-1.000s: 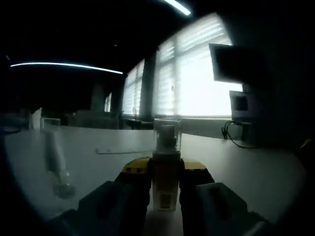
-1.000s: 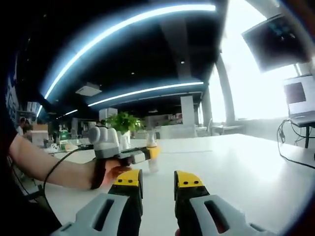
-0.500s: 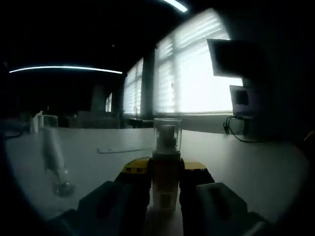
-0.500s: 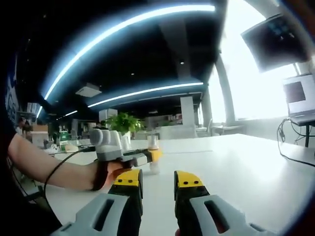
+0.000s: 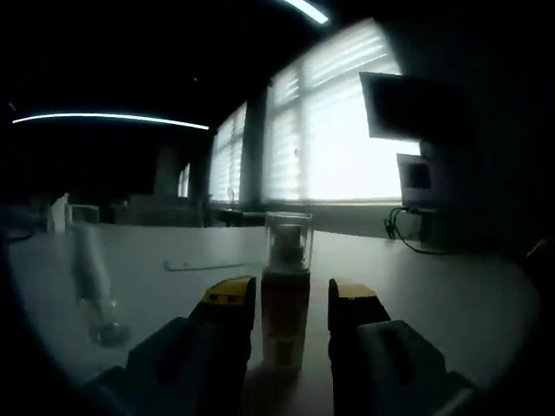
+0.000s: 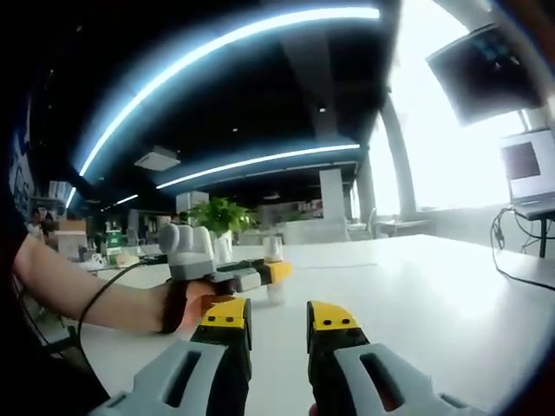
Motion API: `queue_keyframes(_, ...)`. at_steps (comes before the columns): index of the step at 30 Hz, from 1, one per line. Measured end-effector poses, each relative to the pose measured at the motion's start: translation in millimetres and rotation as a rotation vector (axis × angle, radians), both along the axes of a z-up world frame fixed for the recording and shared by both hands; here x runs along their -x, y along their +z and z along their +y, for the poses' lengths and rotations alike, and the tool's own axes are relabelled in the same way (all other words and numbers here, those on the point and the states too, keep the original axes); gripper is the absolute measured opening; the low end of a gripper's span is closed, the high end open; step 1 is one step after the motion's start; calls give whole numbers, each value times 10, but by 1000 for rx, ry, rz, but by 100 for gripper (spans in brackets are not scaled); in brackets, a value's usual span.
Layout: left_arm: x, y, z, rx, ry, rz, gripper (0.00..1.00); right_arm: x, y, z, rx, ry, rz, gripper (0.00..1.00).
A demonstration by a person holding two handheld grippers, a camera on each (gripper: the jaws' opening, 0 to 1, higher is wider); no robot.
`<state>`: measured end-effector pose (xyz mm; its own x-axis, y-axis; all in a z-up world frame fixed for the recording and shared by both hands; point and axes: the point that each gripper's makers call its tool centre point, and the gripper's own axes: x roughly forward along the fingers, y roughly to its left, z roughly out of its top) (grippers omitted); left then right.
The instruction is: Clamp pump bottle remove cover press pump head put on cover
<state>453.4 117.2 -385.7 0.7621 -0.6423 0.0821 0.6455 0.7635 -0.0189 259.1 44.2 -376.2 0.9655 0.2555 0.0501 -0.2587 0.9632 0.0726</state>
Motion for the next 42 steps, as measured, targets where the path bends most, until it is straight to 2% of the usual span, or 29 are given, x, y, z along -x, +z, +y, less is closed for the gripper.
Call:
queue_keyframes(5, 92, -1, 70, -2, -22, 9, 29, -9, -9, 19, -3, 3, 2, 20)
queue_keyframes(12, 294, 14, 181, -31, -72, -13, 30, -13, -45, 75, -6, 14, 6, 20)
queue_keyframes(17, 436, 123, 246, -34, -89, -39, 30, -8, -43, 101, -5, 18, 6, 20)
queue_keyframes(24, 633, 317, 378, -17, -122, -46, 30, -9, -50, 124, -8, 26, 7, 20)
queue_keyframes(34, 914, 560, 787, 8, -128, -74, 31, -14, -95, 157, -20, 40, 10, 21)
queue_keyframes(39, 979, 597, 1087, 9, -101, -74, 31, -7, -105, 155, -25, 43, 10, 21)
queue_keyframes(42, 1062, 617, 1229, -7, -90, -101, 31, -12, -131, 177, -26, 47, 16, 21)
